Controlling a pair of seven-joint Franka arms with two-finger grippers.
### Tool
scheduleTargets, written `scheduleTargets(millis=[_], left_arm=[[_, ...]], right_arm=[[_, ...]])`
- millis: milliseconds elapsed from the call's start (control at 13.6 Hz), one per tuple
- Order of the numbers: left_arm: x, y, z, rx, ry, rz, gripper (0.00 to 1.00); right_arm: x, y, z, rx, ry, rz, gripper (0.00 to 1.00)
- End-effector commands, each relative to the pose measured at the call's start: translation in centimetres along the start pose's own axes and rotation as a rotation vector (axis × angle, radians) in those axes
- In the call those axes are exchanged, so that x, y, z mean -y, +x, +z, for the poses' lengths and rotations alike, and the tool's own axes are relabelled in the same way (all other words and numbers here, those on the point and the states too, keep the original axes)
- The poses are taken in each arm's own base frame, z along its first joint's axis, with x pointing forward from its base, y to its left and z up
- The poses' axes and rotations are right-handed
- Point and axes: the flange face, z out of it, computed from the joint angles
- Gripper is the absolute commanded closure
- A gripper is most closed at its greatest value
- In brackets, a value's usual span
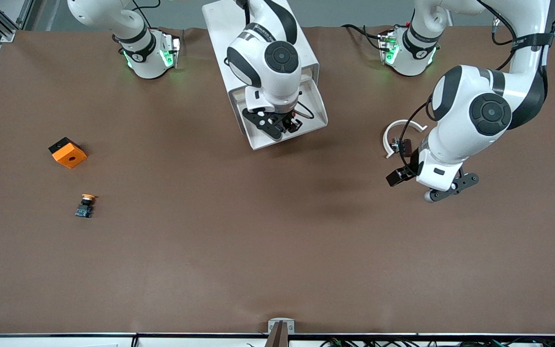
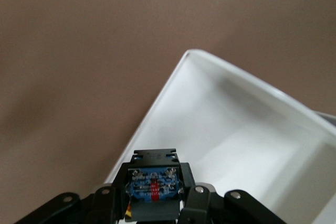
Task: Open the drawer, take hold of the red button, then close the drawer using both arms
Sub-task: 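Lift the red button out with the right gripper while the left gripper reaches the drawer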
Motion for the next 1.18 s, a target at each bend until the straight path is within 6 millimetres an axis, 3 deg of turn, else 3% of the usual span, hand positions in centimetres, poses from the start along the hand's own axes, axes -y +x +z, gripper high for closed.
scheduleTargets(millis=[0, 148, 295, 443, 590, 885, 1107], left_arm=[[-0.3, -0.3, 0.2, -0.024, 0.017, -0.002, 0.0], [-1.7, -1.6, 1.0, -0.015, 0.024, 0.028, 0.0], [-3.2, -2.4, 1.8, -0.049, 0.019, 0.047, 0.0], [-4.7, -3.1, 3.0, -0.073, 0.013, 0.076, 0.0], [-6.8, -4.9, 5.1, -0.064, 0.031, 0.106, 0.0], [-12.0, -10.9, 9.6, -0.036, 0.072, 0.056, 0.0], [-14.2, -14.7, 11.6, 0.024, 0.065, -0.007, 0.0]], right_arm=[[0.1, 4.2, -4.6, 0.059, 0.003, 0.013, 1.0], [-1.2, 7.4, -7.1, 0.061, 0.007, -0.081, 1.0], [-3.5, 13.3, -9.4, 0.065, 0.013, -0.157, 1.0], [-6.0, 19.8, -10.0, 0.068, 0.032, -0.224, 1.0], [-8.7, 25.2, -8.2, 0.06, 0.048, -0.297, 1.0], [-15.1, 32.8, -4.2, 0.024, 0.065, -0.397, 1.0], [-19.0, 38.5, -3.0, 0.005, 0.048, -0.428, 1.0]])
